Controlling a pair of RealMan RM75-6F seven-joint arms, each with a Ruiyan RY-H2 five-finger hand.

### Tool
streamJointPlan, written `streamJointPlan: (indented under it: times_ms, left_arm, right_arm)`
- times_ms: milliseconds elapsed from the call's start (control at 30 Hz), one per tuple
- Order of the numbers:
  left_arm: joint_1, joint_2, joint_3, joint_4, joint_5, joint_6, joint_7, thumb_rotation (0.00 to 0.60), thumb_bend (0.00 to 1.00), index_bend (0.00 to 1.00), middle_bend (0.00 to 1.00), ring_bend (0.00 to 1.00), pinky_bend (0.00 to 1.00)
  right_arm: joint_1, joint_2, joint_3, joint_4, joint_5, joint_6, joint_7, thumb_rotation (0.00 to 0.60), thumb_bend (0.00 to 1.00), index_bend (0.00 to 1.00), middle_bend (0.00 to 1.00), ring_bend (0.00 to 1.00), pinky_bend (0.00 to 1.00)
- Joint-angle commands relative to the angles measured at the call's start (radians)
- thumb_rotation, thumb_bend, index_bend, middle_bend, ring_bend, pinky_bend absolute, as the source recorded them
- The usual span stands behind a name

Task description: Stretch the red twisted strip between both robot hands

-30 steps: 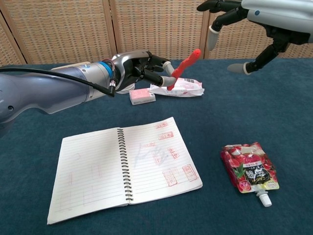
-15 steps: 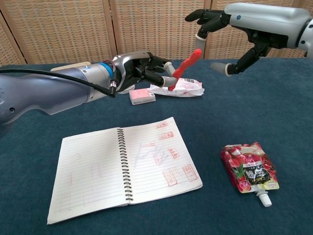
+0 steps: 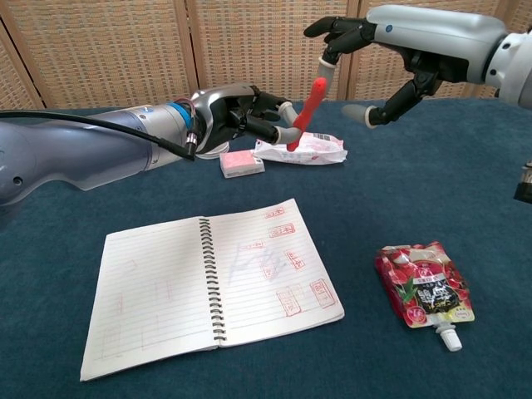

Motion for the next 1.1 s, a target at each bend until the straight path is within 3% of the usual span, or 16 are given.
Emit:
streamJointPlan:
  times_ms: [33,967,1100]
  left_arm:
    - [0.000,-0.001,0.001,-0.001,-0.002,-0.001,0.000,0.600,0.56,0.70,0.00,0.00,0.00]
    - [0.000,-0.016,-0.002,0.008,-0.001,-0.004,-0.027,0.600,0.56,0.70,0.00,0.00,0.00]
    - [0.000,-0.019,0.002,0.008,0.001,-0.006,-0.028,0.600,0.56,0.70,0.00,0.00,0.00]
  right_arm:
    - [0.003,-0.008,0.005,0.001,0.014,-0.002,-0.001,0.600,0.57,0.44,0.08,0.00,0.00]
    - [0.005,-0.025,0.012,-0.021,0.064,-0.002,-0.020,0.600,0.57,0.44,0.08,0.00,0.00]
    - [0.009,-0.034,0.017,-0.019,0.069,-0.002,-0.020,0.600,0.54,0.44,0.08,0.00,0.00]
